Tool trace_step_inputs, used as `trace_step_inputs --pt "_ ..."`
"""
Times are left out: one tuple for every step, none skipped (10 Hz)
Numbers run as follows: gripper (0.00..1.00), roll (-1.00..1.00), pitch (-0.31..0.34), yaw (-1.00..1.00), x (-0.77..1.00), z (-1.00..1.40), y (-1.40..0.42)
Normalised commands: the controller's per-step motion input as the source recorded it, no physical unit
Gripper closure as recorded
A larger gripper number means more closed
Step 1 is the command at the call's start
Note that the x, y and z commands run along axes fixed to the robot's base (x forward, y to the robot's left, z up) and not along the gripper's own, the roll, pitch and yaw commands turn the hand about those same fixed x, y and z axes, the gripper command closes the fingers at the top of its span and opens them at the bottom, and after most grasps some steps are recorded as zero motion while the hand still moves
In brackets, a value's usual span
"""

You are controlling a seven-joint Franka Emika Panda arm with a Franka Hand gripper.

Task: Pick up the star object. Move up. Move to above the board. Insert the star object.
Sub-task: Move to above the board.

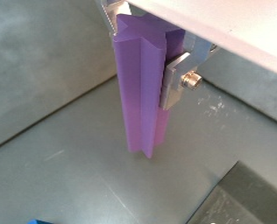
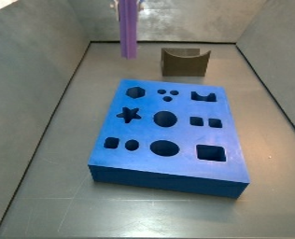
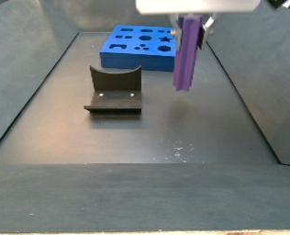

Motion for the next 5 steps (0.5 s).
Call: trace_step_inputs --pt "1.00 0.28 -0.198 -0.04 -0.06 1.00 0.12" --pt "1.00 0.25 -0.171 -0.04 -0.07 1.00 0.12" --pt "1.00 0.23 -0.143 -0.04 -0.08 1.00 0.11" --pt "1.00 0.16 -0.087 -0.04 -0.08 1.00 0.10" --pt "1.00 0.11 -0.035 -0.04 -0.07 1.00 0.09"
